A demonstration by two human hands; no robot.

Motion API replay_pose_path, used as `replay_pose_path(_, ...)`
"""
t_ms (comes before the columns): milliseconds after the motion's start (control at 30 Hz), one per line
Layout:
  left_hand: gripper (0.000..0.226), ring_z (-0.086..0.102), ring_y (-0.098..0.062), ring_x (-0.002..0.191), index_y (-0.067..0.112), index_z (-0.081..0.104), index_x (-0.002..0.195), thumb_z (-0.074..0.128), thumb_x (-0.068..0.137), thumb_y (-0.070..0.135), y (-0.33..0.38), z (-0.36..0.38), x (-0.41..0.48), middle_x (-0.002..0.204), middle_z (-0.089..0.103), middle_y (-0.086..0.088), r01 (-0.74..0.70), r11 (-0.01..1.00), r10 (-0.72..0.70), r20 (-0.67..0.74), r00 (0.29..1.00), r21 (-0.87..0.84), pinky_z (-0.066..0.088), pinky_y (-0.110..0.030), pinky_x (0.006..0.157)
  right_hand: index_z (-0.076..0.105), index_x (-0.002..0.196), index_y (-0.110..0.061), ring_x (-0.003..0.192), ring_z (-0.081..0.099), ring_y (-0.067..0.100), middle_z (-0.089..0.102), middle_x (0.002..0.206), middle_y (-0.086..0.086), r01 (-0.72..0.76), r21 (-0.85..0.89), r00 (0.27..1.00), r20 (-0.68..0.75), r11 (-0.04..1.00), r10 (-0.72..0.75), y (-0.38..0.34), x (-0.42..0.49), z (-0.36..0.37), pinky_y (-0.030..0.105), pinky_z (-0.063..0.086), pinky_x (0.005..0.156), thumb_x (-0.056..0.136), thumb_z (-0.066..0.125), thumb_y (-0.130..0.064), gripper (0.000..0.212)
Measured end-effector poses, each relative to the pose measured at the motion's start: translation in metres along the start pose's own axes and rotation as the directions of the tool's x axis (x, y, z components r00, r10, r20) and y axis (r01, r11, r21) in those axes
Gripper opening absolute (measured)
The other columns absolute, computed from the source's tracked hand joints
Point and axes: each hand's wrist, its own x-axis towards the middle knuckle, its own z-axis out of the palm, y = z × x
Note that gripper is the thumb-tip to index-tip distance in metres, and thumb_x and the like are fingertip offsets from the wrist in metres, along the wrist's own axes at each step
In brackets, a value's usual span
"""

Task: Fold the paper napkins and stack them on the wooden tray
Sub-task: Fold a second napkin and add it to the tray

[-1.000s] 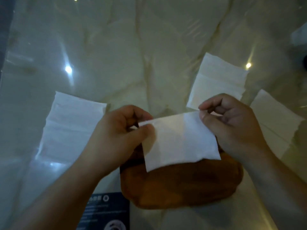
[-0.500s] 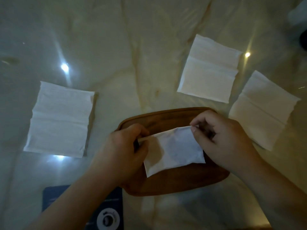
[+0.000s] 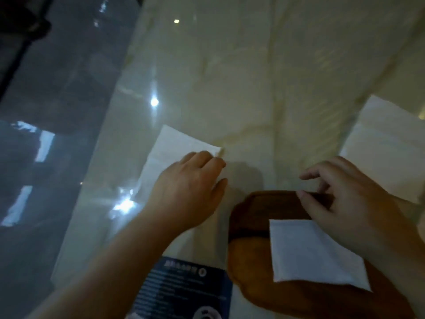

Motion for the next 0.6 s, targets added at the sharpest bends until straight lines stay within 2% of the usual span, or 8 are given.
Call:
replay_pose_path(167, 0.028, 0.061, -0.032, 0.086, 0.013, 0.061, 0.103, 0.054, 0.082, 0.031, -0.067, -0.018, 0.004, 0.097, 0.065, -0.01, 0.018, 0.993, -0.018, 0.003, 1.0, 0.119, 0.054, -0.044, 0.062, 0.056, 0.099, -0.029, 0.074, 0.051, 0.002, 0.046, 0.091, -0.013, 0.095, 0.016, 0.989, 0.111, 0.995, -0.096, -0.034, 0.051, 0.02, 0.028, 0.039, 0.058, 0.081, 0.056, -0.04, 0.021)
replay_pose_path(267, 0.03, 0.059, -0.033, 0.097, 0.013, 0.059, 0.111, 0.059, 0.085, 0.028, -0.097, -0.024, 0.009, 0.107, 0.064, -0.011, 0.041, 0.993, -0.044, 0.026, 0.999, 0.113, 0.054, -0.048, 0.071, 0.057, 0.097, -0.029, 0.074, 0.052, 0.01, 0.05, 0.09, -0.011, 0.129, -0.003, 0.984, 0.124, 0.992, -0.127, -0.05, 0.076, 0.031, 0.034, 0.044, 0.064, 0.08, 0.057, -0.042, 0.022)
replay_pose_path(367, 0.037, 0.056, -0.028, 0.106, 0.015, 0.054, 0.12, 0.057, 0.087, 0.033, -0.12, -0.024, 0.016, 0.117, 0.06, -0.008, 0.043, 0.994, -0.049, 0.057, 0.997, 0.103, 0.052, -0.043, 0.078, 0.058, 0.095, -0.028, 0.077, 0.053, 0.015, 0.054, 0.09, -0.006, 0.116, -0.022, 0.986, 0.123, 0.993, -0.113, -0.06, 0.098, 0.042, 0.035, 0.047, 0.067, 0.077, 0.057, -0.049, 0.028)
replay_pose_path(500, 0.05, 0.051, -0.025, 0.114, 0.016, 0.046, 0.13, 0.053, 0.088, 0.043, -0.138, -0.018, 0.029, 0.125, 0.056, -0.007, 0.003, 0.992, -0.019, 0.13, 0.991, 0.129, 0.049, -0.04, 0.084, 0.057, 0.1, -0.026, 0.083, 0.056, 0.02, 0.059, 0.093, -0.002, 0.093, -0.172, 0.975, 0.218, 0.981, -0.054, -0.07, 0.122, 0.052, 0.038, 0.05, 0.072, 0.076, 0.053, -0.064, 0.044)
replay_pose_path(600, 0.055, 0.049, -0.024, 0.116, 0.018, 0.043, 0.133, 0.054, 0.087, 0.045, -0.143, -0.016, 0.041, 0.126, 0.055, -0.007, -0.03, 0.993, 0.016, 0.134, 0.991, 0.11, 0.046, -0.037, 0.085, 0.057, 0.094, -0.025, 0.082, 0.057, 0.023, 0.06, 0.088, -0.002, 0.079, -0.255, 0.976, 0.215, 0.964, -0.023, -0.079, 0.129, 0.059, 0.037, 0.049, 0.068, 0.076, 0.051, -0.068, 0.046)
